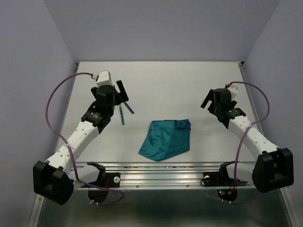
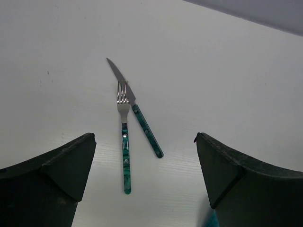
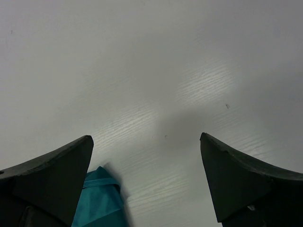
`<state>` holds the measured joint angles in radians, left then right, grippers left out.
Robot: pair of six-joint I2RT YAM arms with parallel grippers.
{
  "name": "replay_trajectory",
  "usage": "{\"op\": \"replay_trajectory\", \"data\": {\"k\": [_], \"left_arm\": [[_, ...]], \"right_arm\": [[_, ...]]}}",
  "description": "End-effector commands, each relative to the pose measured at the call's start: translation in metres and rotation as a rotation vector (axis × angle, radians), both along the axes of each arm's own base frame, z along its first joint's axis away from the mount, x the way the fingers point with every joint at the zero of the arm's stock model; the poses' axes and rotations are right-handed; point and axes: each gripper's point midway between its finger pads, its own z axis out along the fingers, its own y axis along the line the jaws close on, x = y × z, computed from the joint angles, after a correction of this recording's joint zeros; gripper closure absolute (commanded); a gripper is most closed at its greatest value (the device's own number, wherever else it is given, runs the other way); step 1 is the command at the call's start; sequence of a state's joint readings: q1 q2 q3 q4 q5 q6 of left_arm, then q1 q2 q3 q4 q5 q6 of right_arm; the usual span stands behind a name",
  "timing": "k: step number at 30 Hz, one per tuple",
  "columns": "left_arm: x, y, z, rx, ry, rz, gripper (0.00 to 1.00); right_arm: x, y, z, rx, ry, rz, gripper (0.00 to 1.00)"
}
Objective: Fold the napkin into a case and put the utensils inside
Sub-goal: Move the crumpled napkin to the corner of the board.
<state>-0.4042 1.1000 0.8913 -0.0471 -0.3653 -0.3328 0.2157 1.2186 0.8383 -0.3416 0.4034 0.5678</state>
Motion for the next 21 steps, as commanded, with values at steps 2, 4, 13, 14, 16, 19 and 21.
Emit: {"op": "replay_trajectory", "data": {"k": [2,4,13,14,16,19,21], "left_arm": [[0.003,-0.001,0.012,-0.043,-0.063,0.011,0.01],[0.003,0.001,0.009,-0.071,-0.067,0.04,0.01],[0.001,-0.047,-0.042,-0.161,0.153,-0.136,0.01],[-0.002,-0.055,-0.048,-0.161,0.168,-0.161,0.01],[-0.009,-0.062,-0.059,-0.155,0.188,-0.182,0.01],[-0.021,-0.074,-0.069,-0.147,0.205,-0.221,0.01],[-0.029,-0.082,-0.075,-0.155,0.223,-0.242,0.02]], "right_arm": [[0.006,0.006,0.02,0.015,-0.101,0.042,0.0],[0.006,0.009,0.02,0.02,-0.102,0.062,0.0],[0.0,0.041,0.007,0.103,-0.076,0.221,0.0],[-0.002,0.051,0.006,0.109,-0.071,0.251,0.0],[-0.007,0.063,-0.001,0.117,-0.047,0.286,0.0],[-0.019,0.091,-0.019,0.128,0.01,0.35,0.0],[-0.029,0.114,-0.03,0.125,0.043,0.405,0.0]]}}
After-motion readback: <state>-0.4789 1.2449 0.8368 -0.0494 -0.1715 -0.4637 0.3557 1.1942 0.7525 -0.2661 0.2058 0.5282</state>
